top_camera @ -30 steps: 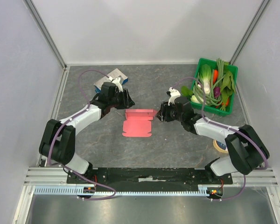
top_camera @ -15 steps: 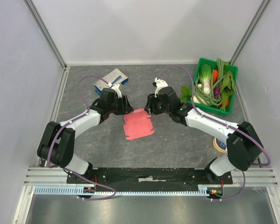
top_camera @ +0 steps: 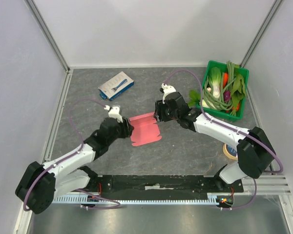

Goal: Fold the paper box

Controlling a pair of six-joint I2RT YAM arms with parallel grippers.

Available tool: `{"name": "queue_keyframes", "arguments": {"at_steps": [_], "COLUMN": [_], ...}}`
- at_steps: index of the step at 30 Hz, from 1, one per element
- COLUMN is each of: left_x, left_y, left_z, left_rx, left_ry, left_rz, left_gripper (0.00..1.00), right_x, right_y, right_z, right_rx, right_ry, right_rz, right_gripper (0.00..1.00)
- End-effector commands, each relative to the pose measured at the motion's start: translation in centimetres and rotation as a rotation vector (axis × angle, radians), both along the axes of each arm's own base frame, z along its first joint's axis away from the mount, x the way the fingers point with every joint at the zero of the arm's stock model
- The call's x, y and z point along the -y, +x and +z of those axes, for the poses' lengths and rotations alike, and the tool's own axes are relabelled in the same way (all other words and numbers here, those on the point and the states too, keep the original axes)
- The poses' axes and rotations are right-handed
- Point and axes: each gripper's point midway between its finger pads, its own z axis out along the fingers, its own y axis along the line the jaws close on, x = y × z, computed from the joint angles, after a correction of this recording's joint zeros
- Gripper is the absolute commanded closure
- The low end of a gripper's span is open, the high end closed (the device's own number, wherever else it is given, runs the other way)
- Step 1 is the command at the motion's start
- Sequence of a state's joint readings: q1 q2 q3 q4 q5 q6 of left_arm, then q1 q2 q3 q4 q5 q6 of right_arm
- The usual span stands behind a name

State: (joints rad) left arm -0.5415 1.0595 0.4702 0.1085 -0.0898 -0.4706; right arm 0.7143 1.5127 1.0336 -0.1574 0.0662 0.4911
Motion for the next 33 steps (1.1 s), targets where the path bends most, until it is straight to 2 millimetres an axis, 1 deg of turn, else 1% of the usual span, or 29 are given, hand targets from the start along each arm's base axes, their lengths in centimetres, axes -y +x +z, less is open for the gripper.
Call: {"name": "queue_keyframes", "arguments": {"at_steps": [1,2,3,4,6,7,9,10,11,13,14,15,17,19,22,26,28,29,33], "left_x": [-0.3,0.2,-0.1,-0.1,0.5,0.6,1.3,1.5,2.0,2.0,2.1,1.8,1.9,1.6,1.4,1.3,1.2,1.1,0.9], "left_y": [-0.6,-0.8,-0.7,-0.6,-0.3,-0.2,0.5,0.7,1.1,1.8,2.1,2.3,2.6,3.1,3.4,3.3,3.3,3.3,3.5], "left_z": [0.4,0.4,0.1,-0.7,-0.9,-1.8,-1.2,-1.3,-1.3,-1.5,-1.7,-1.7,-1.7,-1.6,-2.1,-2.7,-3.1,-3.2,-4.1], "left_rx": [0.142,0.155,0.159,0.146,0.154,0.137,0.169,0.172,0.172,0.176,0.172,0.175,0.188,0.196,0.178,0.154,0.141,0.139,0.124], "left_ry": [0.038,0.036,0.053,0.083,0.103,0.134,0.136,0.154,0.164,0.200,0.217,0.229,0.240,0.266,0.305,0.319,0.324,0.331,0.361], "left_rz": [0.061,0.047,0.067,0.070,0.063,0.066,0.074,0.069,0.060,0.077,0.083,0.106,0.107,0.129,0.143,0.145,0.151,0.154,0.161], "left_gripper": [0.49,0.49,0.49,0.49,0.53,0.53,0.56,0.57,0.57,0.61,0.61,0.62,0.62,0.63,0.64,0.63,0.60,0.57,0.54], "right_x": [0.1,0.2,0.2,0.2,0.1,0.0,-0.3,-0.5,-0.6,-0.7,-0.7,-0.7,-0.9,-1.0,-1.2,-1.4,-1.4,-1.4,-1.5], "right_y": [-0.1,-0.2,-0.2,-0.3,-0.3,-0.4,-0.4,-0.5,-0.5,-0.5,-0.5,-0.4,-0.4,-0.4,-0.2,0.0,0.0,0.0,0.0], "right_z": [1.8,1.8,2.0,1.9,2.2,2.3,2.6,2.7,2.6,2.7,2.7,2.9,3.1,3.2,3.3,3.7,3.7,3.7,3.5], "right_rx": [0.058,0.059,0.067,0.063,0.066,0.063,0.061,0.057,0.052,0.051,0.050,0.054,0.055,0.053,0.053,0.059,0.060,0.059,0.053], "right_ry": [0.029,0.030,0.035,0.037,0.052,0.060,0.072,0.085,0.086,0.091,0.091,0.094,0.096,0.098,0.101,0.106,0.105,0.103,0.103], "right_rz": [0.018,0.018,0.013,0.012,0.014,0.015,0.020,0.025,0.028,0.029,0.028,0.027,0.032,0.035,0.039,0.042,0.042,0.041,0.046], "right_gripper": [0.41,0.41,0.41,0.41,0.41,0.41,0.42,0.42,0.42,0.42,0.42,0.42,0.43,0.43,0.43,0.43,0.43,0.43,0.43]}}
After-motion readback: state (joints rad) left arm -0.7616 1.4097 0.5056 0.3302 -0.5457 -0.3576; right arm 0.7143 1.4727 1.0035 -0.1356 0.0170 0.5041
